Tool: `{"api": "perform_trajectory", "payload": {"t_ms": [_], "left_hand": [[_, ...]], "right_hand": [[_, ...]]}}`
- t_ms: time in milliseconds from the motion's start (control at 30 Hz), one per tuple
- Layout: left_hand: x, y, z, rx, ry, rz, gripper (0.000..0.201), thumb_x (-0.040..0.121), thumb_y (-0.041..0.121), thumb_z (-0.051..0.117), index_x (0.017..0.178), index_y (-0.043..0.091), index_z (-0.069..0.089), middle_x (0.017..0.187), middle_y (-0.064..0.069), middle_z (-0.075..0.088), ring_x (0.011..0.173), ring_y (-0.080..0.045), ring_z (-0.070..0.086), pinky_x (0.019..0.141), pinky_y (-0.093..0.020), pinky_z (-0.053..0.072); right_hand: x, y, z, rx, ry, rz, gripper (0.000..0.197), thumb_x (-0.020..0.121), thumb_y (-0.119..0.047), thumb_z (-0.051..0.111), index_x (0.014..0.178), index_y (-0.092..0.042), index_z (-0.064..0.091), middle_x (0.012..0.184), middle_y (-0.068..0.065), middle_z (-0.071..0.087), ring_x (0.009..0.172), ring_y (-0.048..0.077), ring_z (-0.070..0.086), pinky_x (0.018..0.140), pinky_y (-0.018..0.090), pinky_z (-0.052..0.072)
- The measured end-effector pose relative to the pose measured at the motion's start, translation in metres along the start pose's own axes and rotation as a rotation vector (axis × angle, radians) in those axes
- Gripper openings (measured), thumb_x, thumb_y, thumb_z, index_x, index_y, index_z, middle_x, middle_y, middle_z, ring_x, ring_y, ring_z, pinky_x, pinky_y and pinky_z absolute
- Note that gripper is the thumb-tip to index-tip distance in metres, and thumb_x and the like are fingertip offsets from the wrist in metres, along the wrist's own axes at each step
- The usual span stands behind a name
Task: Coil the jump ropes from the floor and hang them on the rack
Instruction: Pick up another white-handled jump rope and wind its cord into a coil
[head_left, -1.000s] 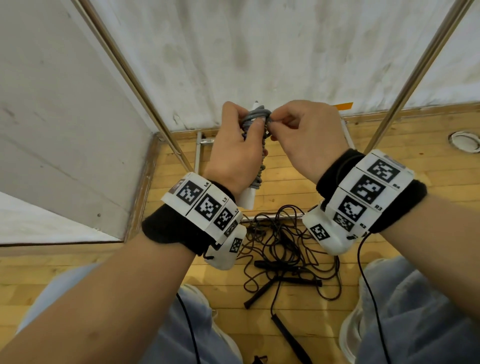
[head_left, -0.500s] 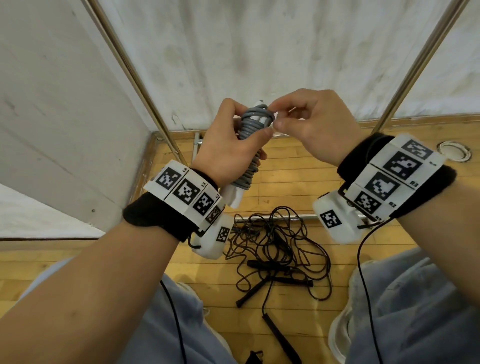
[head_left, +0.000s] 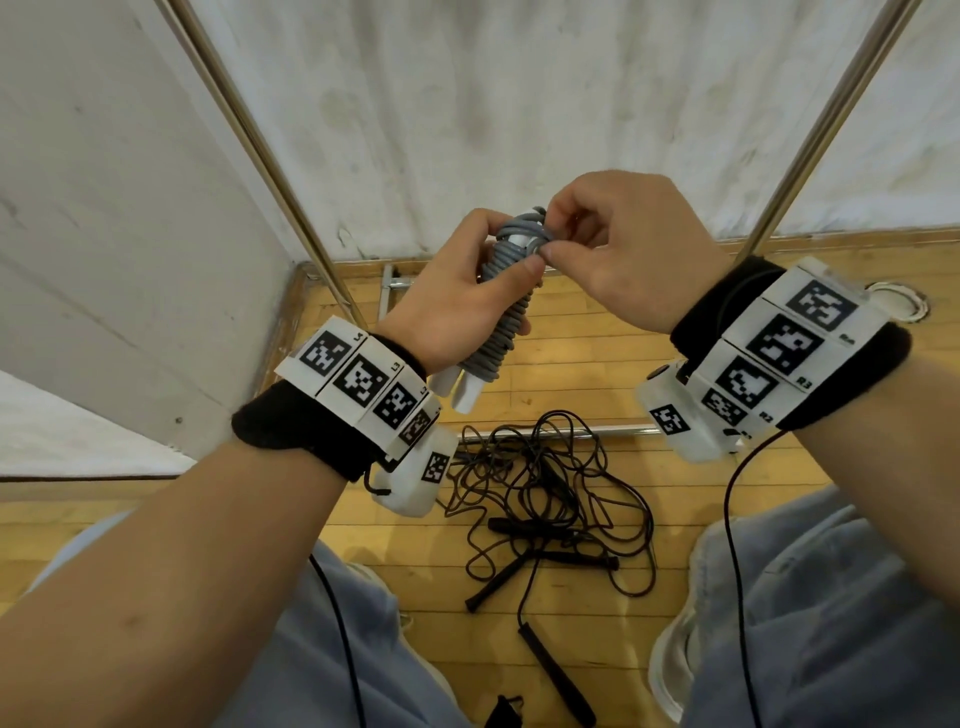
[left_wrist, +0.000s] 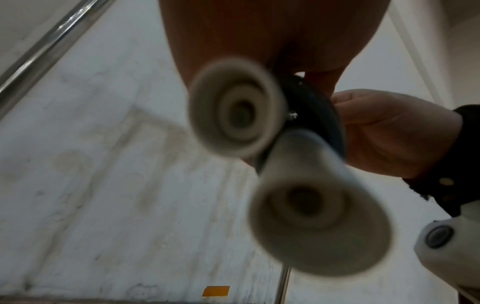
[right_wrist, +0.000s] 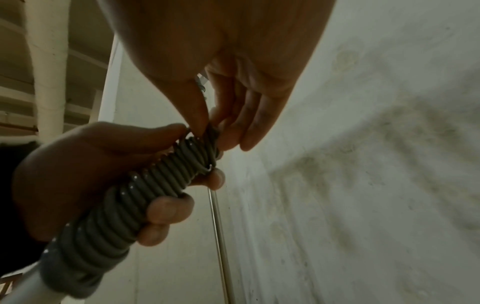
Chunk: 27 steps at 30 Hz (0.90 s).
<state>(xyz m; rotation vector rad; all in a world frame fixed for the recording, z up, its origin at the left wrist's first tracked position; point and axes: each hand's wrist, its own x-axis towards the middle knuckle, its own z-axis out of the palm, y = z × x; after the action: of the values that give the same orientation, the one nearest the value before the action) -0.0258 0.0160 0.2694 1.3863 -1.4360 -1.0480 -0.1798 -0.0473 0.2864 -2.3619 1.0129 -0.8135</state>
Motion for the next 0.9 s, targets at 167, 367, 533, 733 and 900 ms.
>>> {"api": "perform_trajectory", "payload": {"t_ms": [167, 367, 533, 733, 900], "left_hand": [[-0.002, 0.003, -0.001, -0.046, 0.001, 0.015, 0.014, 0.096, 0.012, 0.054, 0.103, 0.020, 0.044, 0.090, -0.014, 0.055, 0.058, -0.023, 0.062, 0.060, -0.048, 0.053], [-0.003, 0.004, -0.002, -0.072, -0.027, 0.003, 0.014, 0.097, 0.006, 0.049, 0.103, 0.017, 0.043, 0.095, -0.020, 0.050, 0.060, -0.028, 0.059, 0.059, -0.039, 0.054], [-0.003, 0.005, -0.003, -0.071, -0.031, 0.015, 0.012, 0.098, 0.007, 0.047, 0.105, 0.016, 0.042, 0.099, -0.024, 0.050, 0.062, -0.029, 0.059, 0.057, -0.036, 0.053], [-0.002, 0.002, 0.002, -0.020, 0.042, 0.012, 0.012, 0.098, 0.013, 0.050, 0.098, 0.023, 0.044, 0.086, -0.009, 0.056, 0.054, -0.023, 0.062, 0.051, -0.037, 0.053], [-0.001, -0.002, 0.004, -0.065, 0.136, -0.001, 0.012, 0.097, 0.012, 0.051, 0.099, 0.018, 0.041, 0.088, -0.017, 0.057, 0.054, -0.028, 0.060, 0.049, -0.034, 0.050]], "right_hand": [[0.000, -0.004, -0.005, 0.057, 0.004, 0.022, 0.011, 0.074, -0.017, 0.068, 0.077, -0.020, 0.058, 0.069, -0.017, 0.052, 0.059, 0.002, 0.051, 0.055, 0.005, 0.039], [-0.002, -0.006, -0.004, 0.015, -0.004, 0.019, 0.009, 0.074, -0.017, 0.066, 0.076, -0.019, 0.058, 0.069, -0.016, 0.051, 0.061, 0.002, 0.050, 0.056, 0.006, 0.038], [-0.003, -0.006, -0.005, 0.002, 0.019, 0.021, 0.011, 0.073, -0.018, 0.066, 0.073, -0.021, 0.056, 0.068, -0.017, 0.050, 0.060, 0.002, 0.050, 0.055, 0.005, 0.035], [-0.006, -0.009, 0.002, -0.056, 0.062, -0.031, 0.005, 0.076, -0.016, 0.063, 0.075, -0.018, 0.058, 0.075, -0.006, 0.054, 0.071, 0.014, 0.054, 0.067, 0.025, 0.045], [-0.010, -0.007, 0.010, -0.022, 0.068, -0.103, 0.013, 0.077, -0.016, 0.068, 0.086, -0.008, 0.063, 0.085, -0.002, 0.056, 0.076, 0.016, 0.059, 0.076, 0.033, 0.051]]}}
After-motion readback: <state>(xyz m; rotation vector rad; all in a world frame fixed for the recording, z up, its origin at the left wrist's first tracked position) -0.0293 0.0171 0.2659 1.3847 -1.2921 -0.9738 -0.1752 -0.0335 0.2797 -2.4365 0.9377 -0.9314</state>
